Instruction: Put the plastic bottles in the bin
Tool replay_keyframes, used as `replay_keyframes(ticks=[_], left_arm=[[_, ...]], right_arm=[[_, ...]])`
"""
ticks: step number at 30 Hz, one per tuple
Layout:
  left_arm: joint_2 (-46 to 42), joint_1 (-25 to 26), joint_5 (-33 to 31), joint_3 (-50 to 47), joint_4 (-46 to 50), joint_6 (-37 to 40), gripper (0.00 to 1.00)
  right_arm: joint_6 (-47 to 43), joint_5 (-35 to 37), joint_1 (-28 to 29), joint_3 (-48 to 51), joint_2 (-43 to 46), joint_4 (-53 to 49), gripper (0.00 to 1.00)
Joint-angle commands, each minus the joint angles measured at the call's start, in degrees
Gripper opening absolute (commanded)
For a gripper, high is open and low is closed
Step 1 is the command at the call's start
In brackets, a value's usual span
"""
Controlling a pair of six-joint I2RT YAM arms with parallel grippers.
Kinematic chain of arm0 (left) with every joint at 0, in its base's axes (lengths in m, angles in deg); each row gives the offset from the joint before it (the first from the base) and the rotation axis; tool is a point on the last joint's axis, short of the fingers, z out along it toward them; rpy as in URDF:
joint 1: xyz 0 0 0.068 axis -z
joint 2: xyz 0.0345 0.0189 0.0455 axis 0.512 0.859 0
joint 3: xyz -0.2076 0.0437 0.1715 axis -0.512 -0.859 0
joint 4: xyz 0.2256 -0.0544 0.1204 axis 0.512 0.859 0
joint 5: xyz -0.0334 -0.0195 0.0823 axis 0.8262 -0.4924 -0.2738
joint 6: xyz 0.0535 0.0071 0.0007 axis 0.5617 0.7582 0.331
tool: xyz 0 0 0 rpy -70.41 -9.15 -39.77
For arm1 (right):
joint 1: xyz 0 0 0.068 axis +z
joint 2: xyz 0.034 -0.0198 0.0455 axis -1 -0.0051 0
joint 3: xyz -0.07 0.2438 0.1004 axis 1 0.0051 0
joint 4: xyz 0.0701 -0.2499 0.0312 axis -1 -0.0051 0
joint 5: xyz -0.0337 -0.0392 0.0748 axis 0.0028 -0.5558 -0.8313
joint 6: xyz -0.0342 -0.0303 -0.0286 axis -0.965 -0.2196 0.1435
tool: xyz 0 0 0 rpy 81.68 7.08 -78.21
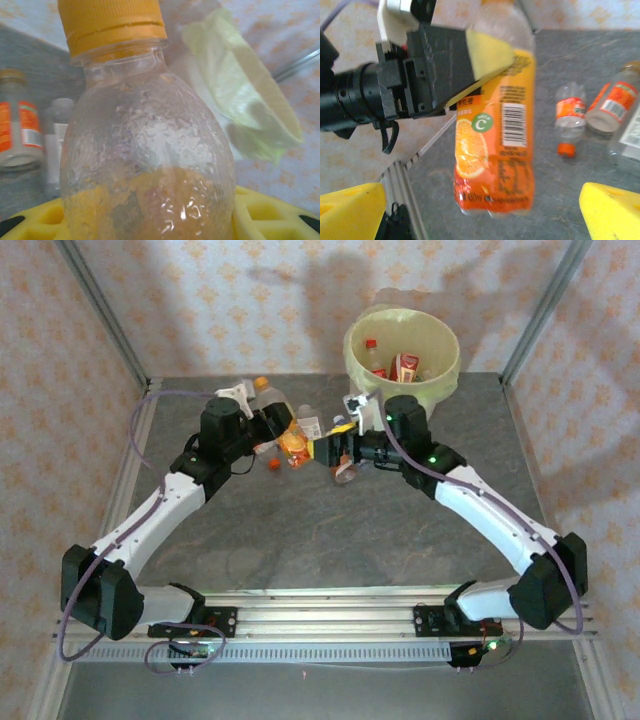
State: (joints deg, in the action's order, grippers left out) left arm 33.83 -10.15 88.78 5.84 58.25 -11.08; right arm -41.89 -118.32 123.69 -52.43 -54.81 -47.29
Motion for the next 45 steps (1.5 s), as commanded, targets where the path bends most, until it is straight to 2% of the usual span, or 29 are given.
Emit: replay_keyframes(ticks=[1, 7, 12, 22, 28, 31, 33, 34, 37, 42, 45], left_arm=[[-0.4, 2.0, 5.5, 3.8, -3.1, 4.6, 0.54], [0.8, 5.4, 7.4, 6.6, -1.3, 6.7, 0.54], [2.1, 7.8, 6.7, 8.9, 1.0, 10.0, 0.54], [5.0, 8.5, 7.0, 11.7, 2.6, 9.3, 0.58], [4.6, 8.5, 7.5, 12.1, 3.2, 8.4, 0.76], [3.6, 8.4, 7.6, 12.0, 2.9, 7.4, 0.93], [2.5, 8.4, 9.1, 11.9, 1.2, 5.5, 1.0], [1.7, 8.4, 9.4, 11.9, 0.7, 5.3, 1.0], [-1.2, 8.4, 6.5, 11.8, 0.7, 5.4, 1.0], [-7.6, 8.4, -6.4, 7.5, 0.9, 4.1, 1.0], [-11.8, 8.3, -10.5, 2.7, -2.3, 3.1, 1.0]], right_arm=[[-3.6, -3.0, 2.1, -3.8, -1.9, -3.6, 0.99], [-4.2, 4.1, 3.7, -5.9, -4.4, -5.7, 0.99], [-3.9, 5.2, 4.0, -7.2, -5.2, -6.6, 0.99], [-0.9, 6.3, 4.1, -6.5, -4.5, -2.4, 0.66], [-0.6, 9.9, 4.1, -6.2, -4.7, -2.0, 0.53], [-0.9, 11.0, 4.1, -6.3, -4.7, -2.6, 0.51], [-2.2, 12.6, 4.0, -6.9, -4.7, -4.1, 0.5], [-3.2, 13.6, 4.0, -7.4, -4.6, -5.5, 0.5], [-5.6, 15.8, 3.2, -9.3, -4.4, -9.4, 0.49], [-7.9, 18.8, -0.1, -13.0, -4.4, -14.5, 0.48], [-8.1, 19.7, -2.4, -14.6, -4.6, -15.5, 0.48]])
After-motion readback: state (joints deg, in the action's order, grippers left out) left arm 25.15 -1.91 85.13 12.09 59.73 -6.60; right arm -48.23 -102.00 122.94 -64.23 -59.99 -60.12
